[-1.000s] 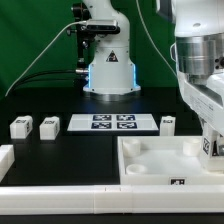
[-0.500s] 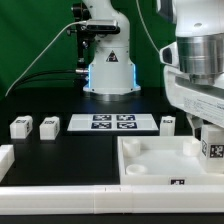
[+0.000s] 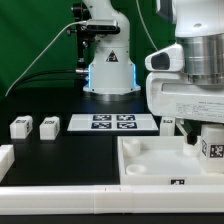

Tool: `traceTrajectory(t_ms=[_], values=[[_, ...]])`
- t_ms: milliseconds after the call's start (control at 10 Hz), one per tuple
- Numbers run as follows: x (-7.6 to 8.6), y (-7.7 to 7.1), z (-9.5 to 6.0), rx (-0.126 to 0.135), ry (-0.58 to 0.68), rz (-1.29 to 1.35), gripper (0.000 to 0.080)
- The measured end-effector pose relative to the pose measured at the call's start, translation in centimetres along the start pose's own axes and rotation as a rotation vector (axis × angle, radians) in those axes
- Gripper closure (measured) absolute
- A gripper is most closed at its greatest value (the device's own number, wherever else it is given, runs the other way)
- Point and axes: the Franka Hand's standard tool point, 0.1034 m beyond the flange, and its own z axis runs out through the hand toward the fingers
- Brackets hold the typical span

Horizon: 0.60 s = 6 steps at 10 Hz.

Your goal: Assemble one leg

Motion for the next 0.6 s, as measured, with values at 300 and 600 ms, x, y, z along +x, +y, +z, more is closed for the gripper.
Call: traceTrajectory(t_ms=[300,600], values=[[0.09,0.18,0.08,-0.024,0.011,-0.350,0.0150],[0.46,0.58,0.04,-0.034,0.010,-0.659,0.0150]])
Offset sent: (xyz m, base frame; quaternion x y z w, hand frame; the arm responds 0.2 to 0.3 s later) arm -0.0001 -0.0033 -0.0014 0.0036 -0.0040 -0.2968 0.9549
